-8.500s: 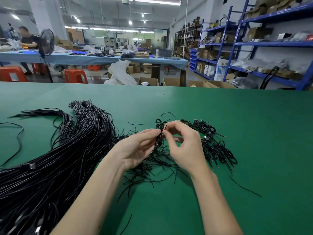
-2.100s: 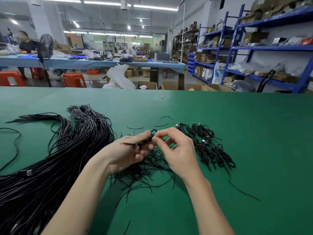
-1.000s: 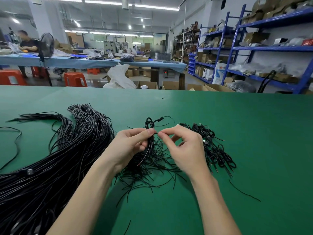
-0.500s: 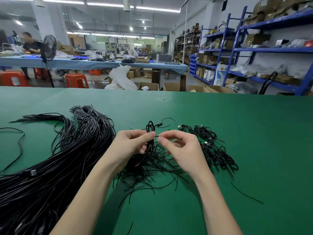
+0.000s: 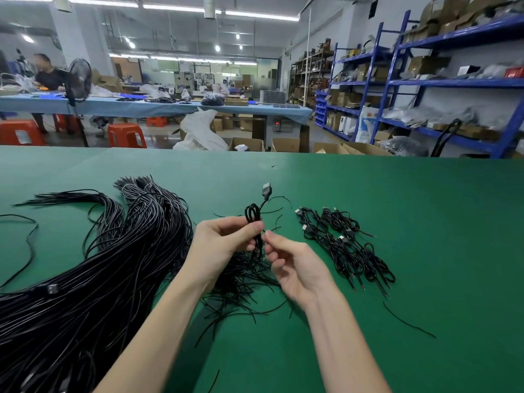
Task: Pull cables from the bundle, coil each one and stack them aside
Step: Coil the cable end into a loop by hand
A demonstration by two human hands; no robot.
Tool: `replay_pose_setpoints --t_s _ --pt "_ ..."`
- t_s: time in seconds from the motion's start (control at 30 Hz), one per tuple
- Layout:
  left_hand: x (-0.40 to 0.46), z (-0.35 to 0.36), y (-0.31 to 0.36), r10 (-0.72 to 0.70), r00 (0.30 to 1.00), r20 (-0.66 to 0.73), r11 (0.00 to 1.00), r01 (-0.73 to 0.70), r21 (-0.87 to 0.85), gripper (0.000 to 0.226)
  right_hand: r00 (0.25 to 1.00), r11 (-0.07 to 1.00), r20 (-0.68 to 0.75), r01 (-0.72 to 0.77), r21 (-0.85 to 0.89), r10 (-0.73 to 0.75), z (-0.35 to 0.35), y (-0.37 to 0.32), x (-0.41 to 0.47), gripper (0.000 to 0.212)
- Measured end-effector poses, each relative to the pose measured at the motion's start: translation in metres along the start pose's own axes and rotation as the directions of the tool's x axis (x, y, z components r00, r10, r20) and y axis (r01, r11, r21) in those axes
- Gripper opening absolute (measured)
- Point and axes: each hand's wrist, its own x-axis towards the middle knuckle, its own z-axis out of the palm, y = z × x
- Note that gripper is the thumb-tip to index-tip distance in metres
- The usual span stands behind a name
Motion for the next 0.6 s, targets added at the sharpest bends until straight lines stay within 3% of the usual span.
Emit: replay_pose_setpoints --t_s 0.13,0.2,0.3,0.47,0.6 --pt "0.0 0.0 -0.003 -0.051 0.998 0.027 0.999 0.051 0.009 0.021 0.999 1.0 0.022 -0.024 -0.007 0.024 -0.004 0.006 0.003 0.009" --pt "0.002 -0.002 -0.004 -0.099 0.995 0.027 0.994 0.098 0.045 0.021 0.997 0.979 -0.044 0.058 -0.196 -0.068 -0.011 0.003 0.003 0.011" --pt "0.003 -0.002 -0.006 -0.165 0.986 0.031 0.984 0.163 0.069 0.018 0.939 0.83 -0.11 0.229 -0.509 -0.326 -0.019 -0.003 0.003 0.005" --pt "-0.001 0.003 -0.008 -0.121 0.993 0.009 0.986 0.119 0.118 0.017 0.764 0.483 0.062 0.466 -0.741 -0.643 -0.014 -0.002 0.004 0.015" --pt "-0.001 0.005 -0.011 -0.097 0.991 -0.09 0.989 0.106 0.1 0.011 0.742 0.476 0.061 0.489 -0.731 -0.668 -0.009 0.005 0.006 0.017"
